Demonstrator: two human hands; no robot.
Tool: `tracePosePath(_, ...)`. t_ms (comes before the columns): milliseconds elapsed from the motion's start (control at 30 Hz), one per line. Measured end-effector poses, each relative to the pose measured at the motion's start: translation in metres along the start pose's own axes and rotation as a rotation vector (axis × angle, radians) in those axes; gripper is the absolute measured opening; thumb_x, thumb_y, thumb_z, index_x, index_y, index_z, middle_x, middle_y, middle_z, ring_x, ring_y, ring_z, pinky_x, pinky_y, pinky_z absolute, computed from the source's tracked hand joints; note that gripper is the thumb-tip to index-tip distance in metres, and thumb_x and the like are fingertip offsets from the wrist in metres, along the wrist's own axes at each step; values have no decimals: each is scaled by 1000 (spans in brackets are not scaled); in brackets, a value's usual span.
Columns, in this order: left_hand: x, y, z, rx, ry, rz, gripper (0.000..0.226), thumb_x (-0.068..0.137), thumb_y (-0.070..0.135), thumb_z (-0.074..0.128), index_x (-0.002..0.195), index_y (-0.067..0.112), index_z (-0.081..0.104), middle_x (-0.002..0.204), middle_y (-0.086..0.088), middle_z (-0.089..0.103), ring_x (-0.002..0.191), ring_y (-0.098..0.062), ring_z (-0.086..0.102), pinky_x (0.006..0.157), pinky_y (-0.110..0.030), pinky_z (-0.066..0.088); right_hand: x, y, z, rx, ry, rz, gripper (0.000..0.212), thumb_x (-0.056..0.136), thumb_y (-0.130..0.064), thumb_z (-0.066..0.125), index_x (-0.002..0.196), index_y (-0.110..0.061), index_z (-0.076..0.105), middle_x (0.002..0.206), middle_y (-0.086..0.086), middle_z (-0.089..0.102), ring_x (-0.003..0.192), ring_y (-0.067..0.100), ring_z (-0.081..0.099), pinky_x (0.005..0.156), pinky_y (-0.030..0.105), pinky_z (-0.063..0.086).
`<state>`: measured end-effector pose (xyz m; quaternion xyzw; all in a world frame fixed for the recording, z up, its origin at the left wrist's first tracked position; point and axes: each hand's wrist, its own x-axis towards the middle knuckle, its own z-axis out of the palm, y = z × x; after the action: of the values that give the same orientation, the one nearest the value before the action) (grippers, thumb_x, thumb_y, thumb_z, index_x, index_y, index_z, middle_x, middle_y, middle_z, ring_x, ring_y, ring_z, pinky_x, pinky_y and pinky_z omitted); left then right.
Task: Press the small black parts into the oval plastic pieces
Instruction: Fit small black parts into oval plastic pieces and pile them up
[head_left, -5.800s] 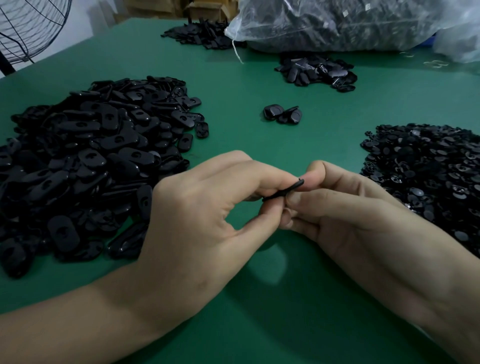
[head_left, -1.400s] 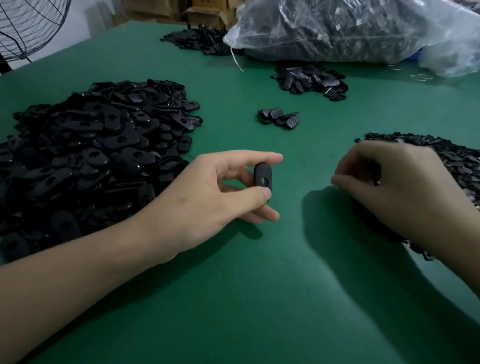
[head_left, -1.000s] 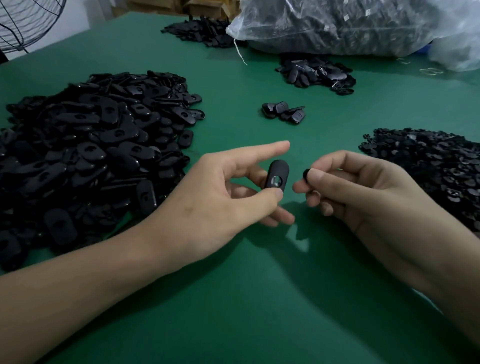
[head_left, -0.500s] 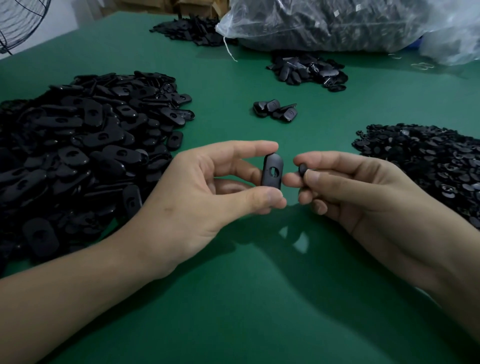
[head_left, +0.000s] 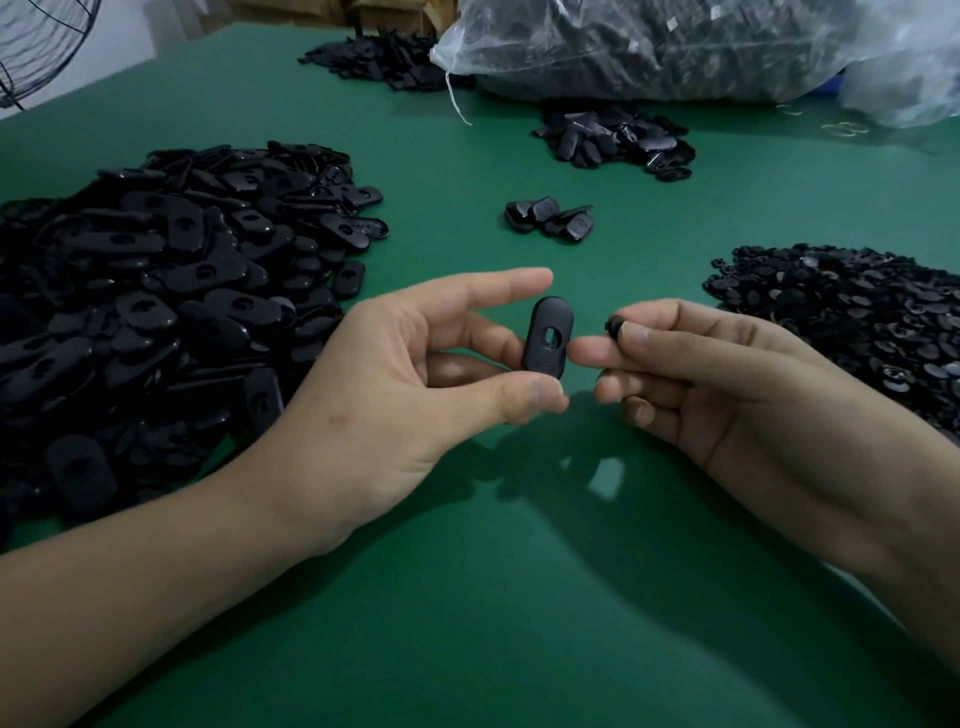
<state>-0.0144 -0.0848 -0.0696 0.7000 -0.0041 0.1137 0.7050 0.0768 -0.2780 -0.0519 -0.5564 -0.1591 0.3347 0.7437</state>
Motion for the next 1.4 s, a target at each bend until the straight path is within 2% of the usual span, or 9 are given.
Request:
tracePosePath(133, 0, 0, 0, -24, 25, -2, 53, 69, 17, 85, 119, 19, 68, 93, -14, 77, 82, -27, 79, 76, -25, 61, -1, 1, 0, -30, 3, 2, 22, 71, -23, 75, 91, -14, 73, 99, 12, 78, 73, 12, 73, 66, 19, 57)
tracePosePath(267, 0, -1, 0, 18, 47, 31, 48, 69, 18, 84, 116, 23, 73, 94, -12, 77, 84, -24, 79, 81, -26, 61, -3, 3, 4, -123, 30, -41, 23, 68, -26, 78, 88, -14, 77, 93, 14, 78, 70, 12, 69, 62, 18, 54)
tracePosePath(400, 0, -2, 1, 67, 43, 80, 45, 74, 15, 84, 116, 27, 76, 93, -3, 75, 87, -20, 78, 86, -25, 59, -4, 5, 9, -229, 59, -109, 22, 64, -29, 79, 83, -18, 81, 86, 10, 77, 67, 9, 64, 61, 17, 51)
tracePosePath(567, -1, -2, 2, 194, 41, 130, 44, 80, 12, 81, 119, 31, 75, 102, 9, 74, 81, -9, 74, 79, -15, 54, -3, 8, 11, -273, 91, -134, 24, 62, -30, 79, 81, -14, 80, 82, 8, 77, 65, 9, 62, 62, 17, 52)
tracePosePath(833, -4, 0, 4, 283, 48, 155, 44, 80, 13, 80, 120, 29, 75, 102, 5, 74, 84, -10, 74, 76, -18, 56, -3, 10, 10, -352, 93, -188, 19, 67, -28, 79, 81, -15, 80, 77, 6, 76, 63, 9, 62, 62, 16, 51)
tracePosePath(1000, -4, 1, 5, 273, 66, 136, 38, 80, 6, 82, 111, 27, 78, 98, 8, 79, 85, -8, 75, 80, -20, 59, -5, 9, 11, -480, 120, -275, 16, 72, -25, 79, 82, -12, 78, 76, 5, 77, 63, 8, 65, 62, 14, 51)
tracePosePath(1167, -3, 1, 5, 217, 36, 75, 34, 82, 1, 79, 110, 20, 78, 101, 6, 80, 92, -13, 77, 84, -21, 58, -7, 9, 12, -666, 183, -376, 3, 79, -20, 81, 80, -19, 79, 72, -2, 75, 60, 4, 62, 58, 20, 48)
tracePosePath(1300, -2, 1, 4, 156, 5, 39, 34, 83, -2, 78, 110, 18, 78, 101, 5, 80, 93, -11, 77, 84, -18, 57, -8, 10, 14, -703, 201, -450, 5, 80, -18, 80, 76, -20, 77, 69, -4, 73, 56, 2, 57, 54, 27, 44)
tracePosePath(1400, -2, 2, 5, 84, 5, -2, 34, 78, 3, 79, 108, 19, 79, 99, 2, 80, 93, -12, 77, 83, -17, 57, -8, 10, 14, -806, 212, -527, 8, 81, -18, 79, 76, -24, 76, 71, -5, 72, 61, 8, 60, 61, 32, 46)
